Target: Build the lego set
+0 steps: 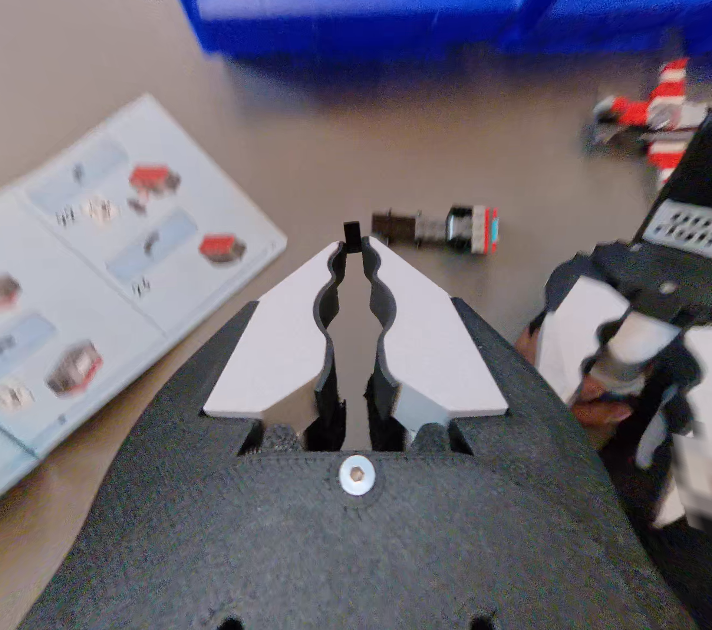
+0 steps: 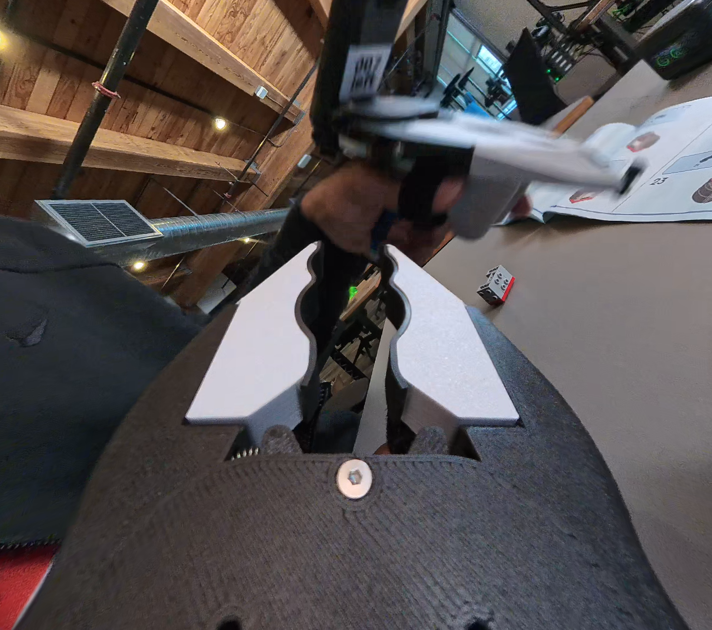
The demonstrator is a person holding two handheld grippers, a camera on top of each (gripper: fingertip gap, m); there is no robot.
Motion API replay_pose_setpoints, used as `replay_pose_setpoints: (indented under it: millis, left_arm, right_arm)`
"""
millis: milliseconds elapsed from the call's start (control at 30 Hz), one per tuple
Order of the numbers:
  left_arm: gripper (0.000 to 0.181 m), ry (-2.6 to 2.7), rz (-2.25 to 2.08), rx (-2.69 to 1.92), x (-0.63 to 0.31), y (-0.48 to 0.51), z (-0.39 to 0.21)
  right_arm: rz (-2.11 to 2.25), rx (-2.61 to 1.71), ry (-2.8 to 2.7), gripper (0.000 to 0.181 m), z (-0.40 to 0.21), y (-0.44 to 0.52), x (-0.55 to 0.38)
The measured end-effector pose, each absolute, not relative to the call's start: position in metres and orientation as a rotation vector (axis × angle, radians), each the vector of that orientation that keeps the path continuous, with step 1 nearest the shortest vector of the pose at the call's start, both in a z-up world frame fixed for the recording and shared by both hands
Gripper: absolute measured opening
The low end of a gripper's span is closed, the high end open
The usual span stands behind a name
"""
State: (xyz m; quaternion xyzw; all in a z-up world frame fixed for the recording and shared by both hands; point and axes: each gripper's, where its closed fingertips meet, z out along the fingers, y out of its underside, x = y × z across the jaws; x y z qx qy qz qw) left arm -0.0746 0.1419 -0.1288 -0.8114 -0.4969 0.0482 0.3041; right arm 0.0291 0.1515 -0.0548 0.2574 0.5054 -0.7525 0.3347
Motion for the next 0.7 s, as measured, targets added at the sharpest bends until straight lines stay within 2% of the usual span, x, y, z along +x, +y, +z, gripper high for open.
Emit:
replay_pose_setpoints:
  millis: [267, 500, 700]
  left_arm:
    - [0.009, -1.401, 0.101, -2.319, -0.010, 0.115, -0.179]
    - [0.010, -1.369, 0.083, -2.394, -0.004, 0.116, -0.187]
    - [0.022, -1.357, 0.079, -2.412, -0.002, 0.116, -0.183]
  right_arm:
    - [-1.989, 0.716, 1.311, 0.028, -0.056, 0.153, 0.023]
    - [-1.989, 0.720, 1.307, 0.028, -0.056, 0.153, 0.022]
    - [-1.988, 0.717, 1.297, 0.029, -0.055, 0.154, 0.022]
